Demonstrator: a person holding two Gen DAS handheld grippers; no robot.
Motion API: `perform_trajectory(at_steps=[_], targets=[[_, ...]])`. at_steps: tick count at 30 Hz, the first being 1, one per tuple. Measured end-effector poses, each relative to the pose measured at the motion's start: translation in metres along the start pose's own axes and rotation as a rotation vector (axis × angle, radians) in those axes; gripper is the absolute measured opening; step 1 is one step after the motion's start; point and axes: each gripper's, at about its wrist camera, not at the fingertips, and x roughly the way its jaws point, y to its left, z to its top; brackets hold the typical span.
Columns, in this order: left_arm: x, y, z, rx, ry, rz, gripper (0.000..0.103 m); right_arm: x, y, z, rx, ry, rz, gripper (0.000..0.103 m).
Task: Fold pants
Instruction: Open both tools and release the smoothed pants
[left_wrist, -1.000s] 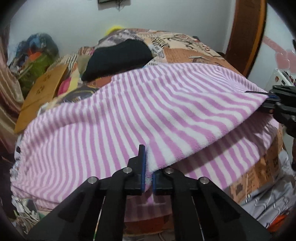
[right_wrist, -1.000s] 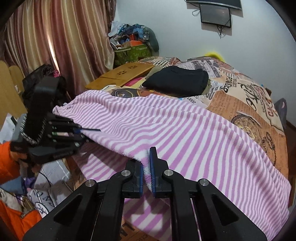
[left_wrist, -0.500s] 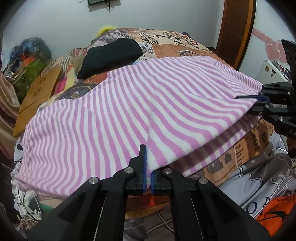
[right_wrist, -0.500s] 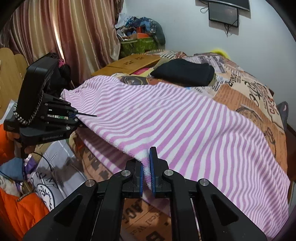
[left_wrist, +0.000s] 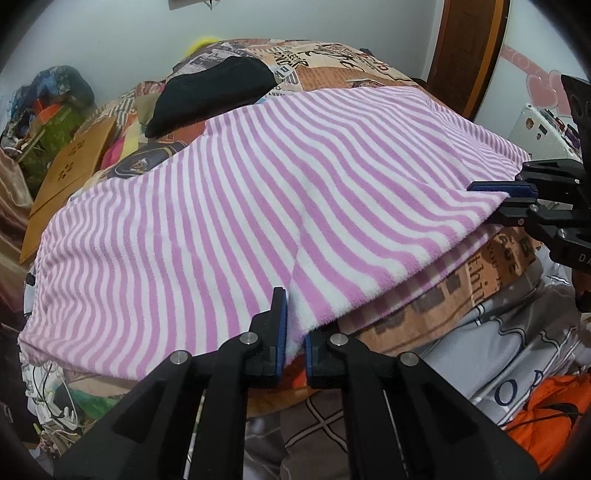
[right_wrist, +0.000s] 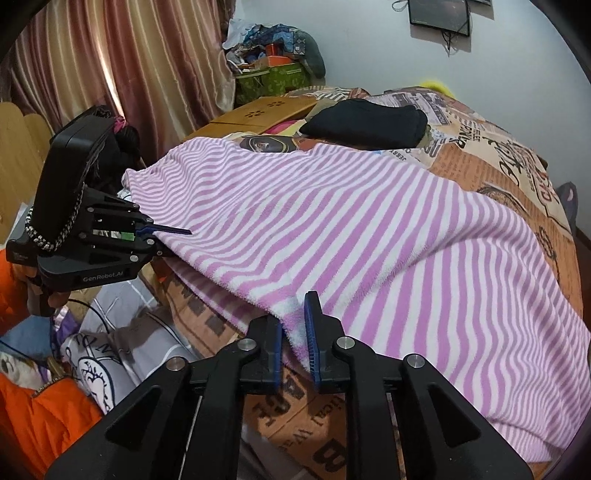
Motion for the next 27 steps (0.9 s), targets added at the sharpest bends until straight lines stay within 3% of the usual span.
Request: perform_trajectory(at_steps=[5,13,17,21,27], targets=[[-0.010,0.000,-0.003,-0.019,0.016,-0.014,0.011,-0.010,-0.005,-0.006,0.049,0.002,0.024,0.023],[-0.048,-0.003,0.009,-0.043,-0.032,-0.026,0.011,-0.046,-0.026,-0.022,0.131,-0.042,-0.055,0.029],[-0.065,-0.012,0.027,-0.015,-0.083,-0.009,0.011,-0.069,-0.050,-0.031,0.212,-0.092,-0.118,0.029],[-0.077,-0.028,0.051,0.020,-0.128,-0.012,0.022,-0.094,-0.079,-0.045,0.295,-0.147,-0.189,0.029],[-0.067,-0.064,0.096,0.081,-0.157,-0.041,0.030,-0.134,-0.121,-0.072,0.414,-0.209,-0.333,0.030]])
